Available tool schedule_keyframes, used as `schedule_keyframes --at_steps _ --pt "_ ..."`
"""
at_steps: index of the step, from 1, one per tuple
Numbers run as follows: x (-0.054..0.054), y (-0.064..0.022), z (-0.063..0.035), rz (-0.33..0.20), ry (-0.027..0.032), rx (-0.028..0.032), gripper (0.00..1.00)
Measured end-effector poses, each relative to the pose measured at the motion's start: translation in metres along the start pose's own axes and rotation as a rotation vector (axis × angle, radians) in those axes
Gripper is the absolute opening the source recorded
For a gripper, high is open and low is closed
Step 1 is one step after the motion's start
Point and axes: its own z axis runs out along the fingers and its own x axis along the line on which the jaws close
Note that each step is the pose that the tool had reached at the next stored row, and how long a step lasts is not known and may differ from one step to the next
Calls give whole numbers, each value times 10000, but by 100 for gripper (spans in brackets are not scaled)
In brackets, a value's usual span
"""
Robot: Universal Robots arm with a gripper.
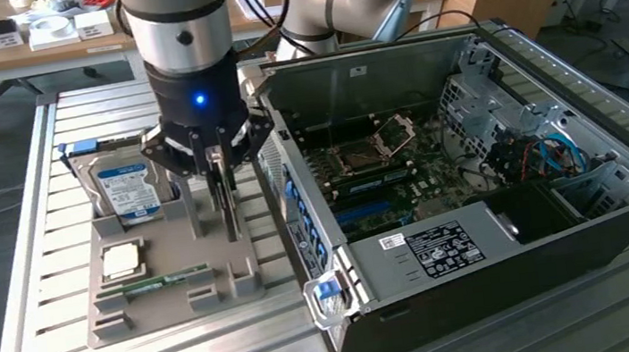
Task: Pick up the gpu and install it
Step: 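Pick up the gpu and move the gpu toward the slot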
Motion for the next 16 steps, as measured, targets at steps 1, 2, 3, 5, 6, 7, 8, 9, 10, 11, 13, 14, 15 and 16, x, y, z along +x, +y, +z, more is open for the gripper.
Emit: schedule_keyframes --at_steps 1,2,3,5,6,7,8,9,10,11,13,14,15,16 --pt "-1 1 -28 -36 2 -1 27" --pt "-1 3 -53 -71 3 -2 27" --pt "-2 4 -78 -103 5 -2 27" --pt "-3 7 -135 -155 8 -4 27" --pt "-4 8 -168 -173 8 -5 27" --pt "-5 10 -203 -188 9 -4 27" --pt "-5 12 -239 -201 10 -5 27" --pt "-6 14 -278 -211 11 -5 27" --pt "-7 16 -319 -219 11 -5 27" --pt "-8 18 -362 -226 11 -6 27" --pt "-10 23 -455 -235 12 -5 27" --pt "-11 25 -499 -239 12 -6 27" --pt "-12 28 -544 -241 12 -6 27" --pt "-13 30 -588 -245 12 -6 27"
